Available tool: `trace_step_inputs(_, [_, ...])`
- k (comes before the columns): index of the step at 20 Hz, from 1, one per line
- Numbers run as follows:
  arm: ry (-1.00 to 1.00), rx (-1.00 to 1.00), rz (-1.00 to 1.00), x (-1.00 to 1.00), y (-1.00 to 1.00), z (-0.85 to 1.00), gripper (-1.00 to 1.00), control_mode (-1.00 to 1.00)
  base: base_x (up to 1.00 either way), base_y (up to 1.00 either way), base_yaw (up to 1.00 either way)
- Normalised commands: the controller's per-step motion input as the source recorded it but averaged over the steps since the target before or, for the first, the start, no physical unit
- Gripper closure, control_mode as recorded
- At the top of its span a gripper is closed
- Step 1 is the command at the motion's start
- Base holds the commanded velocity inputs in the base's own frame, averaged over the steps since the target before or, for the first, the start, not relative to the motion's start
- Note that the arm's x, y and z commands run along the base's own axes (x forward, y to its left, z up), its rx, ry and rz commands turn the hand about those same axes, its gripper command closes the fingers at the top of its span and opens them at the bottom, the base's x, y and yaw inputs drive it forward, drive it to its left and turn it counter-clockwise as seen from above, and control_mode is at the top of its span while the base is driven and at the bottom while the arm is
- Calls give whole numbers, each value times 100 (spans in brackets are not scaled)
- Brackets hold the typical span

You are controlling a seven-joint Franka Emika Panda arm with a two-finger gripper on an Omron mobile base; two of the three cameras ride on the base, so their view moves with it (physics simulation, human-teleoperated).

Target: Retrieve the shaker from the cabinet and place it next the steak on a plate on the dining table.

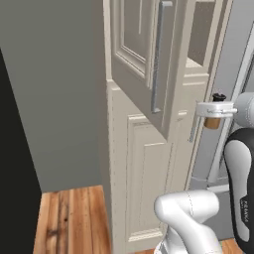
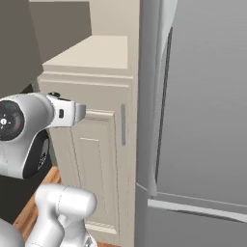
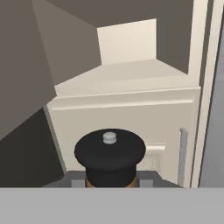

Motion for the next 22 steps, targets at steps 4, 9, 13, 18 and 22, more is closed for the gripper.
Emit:
trace_step_inputs(4, [0, 0, 0, 0, 0, 0, 100, 100, -74, -14, 0])
trace_step_inputs(9, [0, 0, 0, 0, 0, 0, 100, 100, -85, -42, -15])
trace_step_inputs(13, [0, 0, 0, 0, 0, 0, 100, 100, -74, -50, -33])
trace_step_inputs(18, [0, 0, 0, 0, 0, 0, 100, 100, -52, -64, -46])
trace_step_inputs(22, [0, 0, 0, 0, 0, 0, 100, 100, -28, -64, -57])
